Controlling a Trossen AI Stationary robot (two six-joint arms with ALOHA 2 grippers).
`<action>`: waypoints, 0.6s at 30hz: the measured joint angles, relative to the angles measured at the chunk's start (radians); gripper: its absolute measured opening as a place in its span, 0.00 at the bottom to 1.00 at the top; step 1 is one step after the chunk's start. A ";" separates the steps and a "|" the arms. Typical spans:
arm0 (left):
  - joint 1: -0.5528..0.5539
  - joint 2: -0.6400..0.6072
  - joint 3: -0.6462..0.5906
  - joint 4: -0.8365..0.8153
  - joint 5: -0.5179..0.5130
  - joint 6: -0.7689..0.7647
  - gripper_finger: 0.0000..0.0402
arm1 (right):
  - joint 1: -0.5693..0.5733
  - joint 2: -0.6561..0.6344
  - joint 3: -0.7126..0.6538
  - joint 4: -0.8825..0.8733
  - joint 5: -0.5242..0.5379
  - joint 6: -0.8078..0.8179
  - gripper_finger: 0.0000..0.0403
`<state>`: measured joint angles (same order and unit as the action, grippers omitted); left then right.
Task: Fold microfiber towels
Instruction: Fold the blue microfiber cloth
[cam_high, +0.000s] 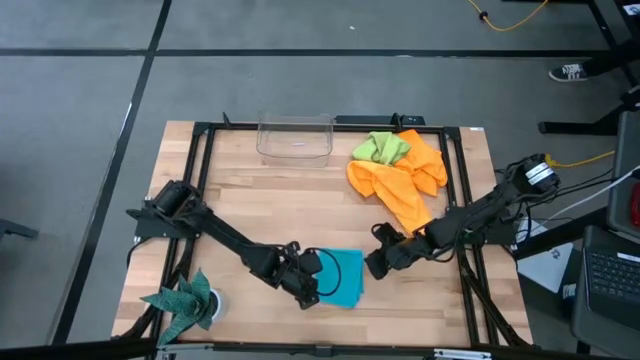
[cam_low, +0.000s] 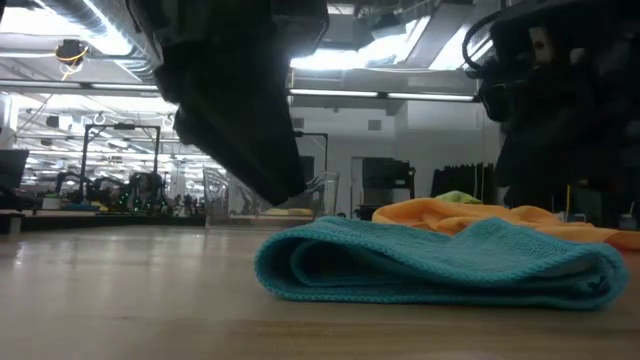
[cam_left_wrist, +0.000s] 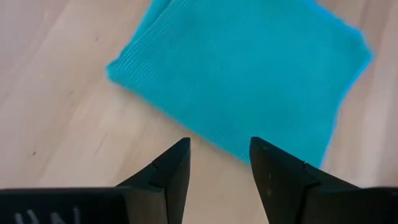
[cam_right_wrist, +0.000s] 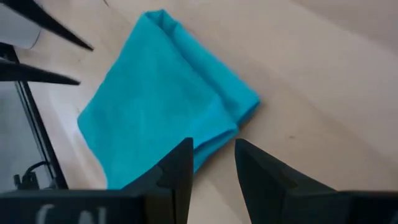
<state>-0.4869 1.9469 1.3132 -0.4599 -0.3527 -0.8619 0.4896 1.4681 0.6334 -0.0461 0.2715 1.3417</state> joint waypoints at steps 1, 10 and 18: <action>0.001 0.002 -0.001 0.000 -0.001 0.000 0.39 | 0.000 0.013 0.006 0.003 -0.004 0.008 0.30; 0.011 0.023 -0.001 -0.001 -0.002 0.005 0.39 | 0.000 0.084 0.033 -0.003 -0.011 0.014 0.30; 0.011 0.029 -0.001 0.008 0.002 0.005 0.39 | -0.006 0.100 0.033 0.013 -0.011 0.015 0.30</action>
<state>-0.4758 1.9759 1.3121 -0.4522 -0.3504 -0.8571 0.4837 1.5683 0.6666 -0.0332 0.2607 1.3570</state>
